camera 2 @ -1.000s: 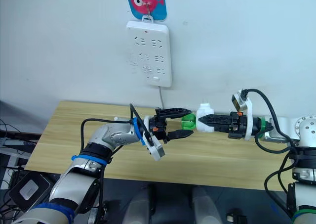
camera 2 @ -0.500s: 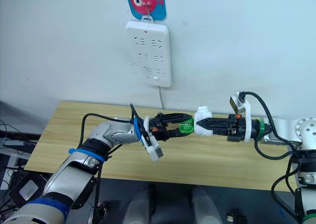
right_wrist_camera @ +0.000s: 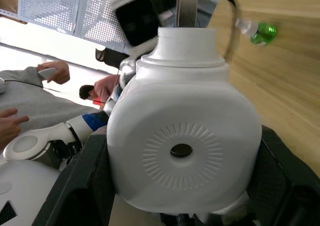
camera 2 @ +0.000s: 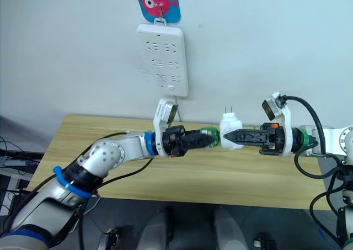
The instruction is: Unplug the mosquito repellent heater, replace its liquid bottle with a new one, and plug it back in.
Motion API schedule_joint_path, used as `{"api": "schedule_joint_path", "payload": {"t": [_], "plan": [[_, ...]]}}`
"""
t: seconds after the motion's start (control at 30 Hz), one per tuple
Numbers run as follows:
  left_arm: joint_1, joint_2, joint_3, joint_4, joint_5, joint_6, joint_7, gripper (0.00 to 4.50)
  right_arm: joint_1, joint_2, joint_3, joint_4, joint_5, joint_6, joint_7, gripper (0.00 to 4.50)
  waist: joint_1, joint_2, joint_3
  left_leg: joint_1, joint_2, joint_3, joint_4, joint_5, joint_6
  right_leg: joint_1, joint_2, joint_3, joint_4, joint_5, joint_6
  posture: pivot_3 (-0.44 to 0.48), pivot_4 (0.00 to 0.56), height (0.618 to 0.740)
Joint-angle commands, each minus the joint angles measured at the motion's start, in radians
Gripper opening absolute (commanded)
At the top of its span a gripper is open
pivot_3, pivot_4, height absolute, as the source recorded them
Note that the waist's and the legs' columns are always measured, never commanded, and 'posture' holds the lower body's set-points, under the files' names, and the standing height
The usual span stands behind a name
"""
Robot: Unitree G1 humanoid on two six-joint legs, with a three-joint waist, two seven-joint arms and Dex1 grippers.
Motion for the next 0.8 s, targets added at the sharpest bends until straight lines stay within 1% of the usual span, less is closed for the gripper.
{"api": "schedule_joint_path", "payload": {"t": [0.03,0.13,0.2,0.27,0.37,0.47,0.53,0.57,0.6,0.63,0.67,0.7,0.73,0.8], "plan": [[-0.019,-0.052,0.164,0.144,-0.136,0.156,0.077,2.27,0.007,0.009,0.035,-0.009,-0.076,0.031,0.018,2.99,-0.001,0.000,0.000,0.000,0.000,0.000,0.000,0.000,0.000,0.000,0.000,0.000,0.001,0.000,0.000,-0.049,0.297,0.740],[-0.005,-0.089,0.195,0.189,-0.065,0.260,0.060,2.27,-0.005,0.026,0.030,0.001,-0.099,0.037,0.025,2.99,0.000,0.000,0.000,0.000,0.000,0.000,-0.001,0.000,0.000,-0.002,0.001,0.000,0.001,0.000,-0.001,-0.058,0.298,0.740],[-0.004,-0.119,0.234,0.202,-0.044,0.295,0.065,2.98,-0.003,0.031,0.023,0.005,-0.100,0.041,0.024,2.99,0.003,0.000,0.000,0.000,0.000,0.000,-0.002,0.000,0.000,-0.002,0.002,0.000,0.002,0.000,-0.001,-0.058,0.298,0.740],[-0.009,-0.145,0.280,0.209,-0.033,0.323,0.076,3.50,0.006,0.029,0.013,0.008,-0.101,0.048,0.028,2.99,0.005,0.000,0.000,0.000,0.001,0.000,-0.002,0.000,0.000,-0.002,0.002,0.000,0.002,0.000,-0.002,-0.062,0.301,0.740],[-0.007,-0.180,0.352,0.227,-0.008,0.348,0.119,4.49,0.016,0.028,-0.003,0.010,-0.108,0.060,0.035,2.99,0.008,0.000,0.000,-0.001,0.001,0.001,-0.002,0.000,0.000,-0.002,0.001,0.001,0.001,-0.001,-0.002,-0.062,0.301,0.740],[0.039,-0.174,0.422,0.206,0.018,0.381,0.150,4.49,0.025,0.029,-0.019,0.024,-0.101,0.067,0.033,2.99,0.006,0.000,0.000,-0.001,0.001,0.002,-0.002,0.000,0.000,-0.002,0.001,0.001,0.001,-0.001,-0.001,-0.072,0.300,0.740],[0.076,-0.143,0.457,0.148,0.087,0.379,0.130,4.49,0.027,0.032,-0.032,0.047,-0.104,0.063,0.022,2.99,0.002,0.000,0.000,0.000,0.001,0.002,-0.002,0.000,0.000,-0.002,0.001,0.002,0.001,-0.001,-0.001,-0.075,0.299,0.740],[0.097,-0.112,0.458,0.081,0.169,0.347,0.083,4.49,0.025,0.034,-0.042,0.066,-0.107,0.061,0.016,2.99,0.000,0.000,0.000,0.000,0.001,0.002,-0.002,0.000,0.000,-0.002,0.001,0.002,0.001,-0.001,-0.001,-0.075,0.300,0.740],[0.121,-0.077,0.433,-0.010,0.303,0.258,0.017,4.49,0.022,0.036,-0.051,0.087,-0.111,0.059,0.011,2.99,-0.001,0.000,0.000,0.000,0.001,0.003,-0.002,0.000,0.000,-0.002,0.001,0.002,0.001,-0.001,-0.001,-0.073,0.300,0.740],[0.146,-0.040,0.391,-0.104,0.466,0.124,-0.061,4.49,0.015,0.039,-0.061,0.112,-0.113,0.057,0.004,2.99,-0.001,0.000,0.001,0.000,0.001,0.003,-0.002,0.000,0.000,-0.002,0.001,0.002,0.001,-0.001,-0.001,-0.068,0.299,0.740],[0.163,-0.021,0.361,-0.170,0.600,0.003,-0.126,4.49,0.004,0.042,-0.071,0.141,-0.109,0.057,-0.005,2.99,0.002,0.000,0.001,0.000,0.001,0.003,-0.002,0.000,0.000,-0.002,0.001,0.002,0.001,0.000,-0.002,-0.068,0.299,0.740],[0.177,-0.009,0.327,-0.215,0.749,-0.153,-0.178,4.49,-0.010,0.046,-0.080,0.173,-0.105,0.060,-0.013,2.99,0.005,0.000,0.001,0.000,0.001,0.003,-0.002,0.000,-0.001,-0.002,0.001,0.003,0.001,0.000,-0.002,-0.062,0.296,0.740],[0.187,-0.007,0.302,-0.236,0.868,-0.284,-0.223,4.49,-0.022,0.050,-0.087,0.196,-0.105,0.063,-0.019,2.99,0.007,0.000,0.001,0.000,0.001,0.004,-0.003,0.000,-0.001,-0.002,0.000,0.003,0.000,0.000,-0.002,-0.055,0.296,0.740],[0.203,-0.011,0.244,-0.231,1.134,-0.619,-0.308,4.49,-0.044,0.059,-0.096,0.230,-0.113,0.073,-0.028,2.99,0.013,0.000,0.001,0.000,0.000,0.006,-0.003,0.000,-0.001,-0.002,0.000,0.004,-0.003,0.000,-0.002,-0.055,0.296,0.740]]}}
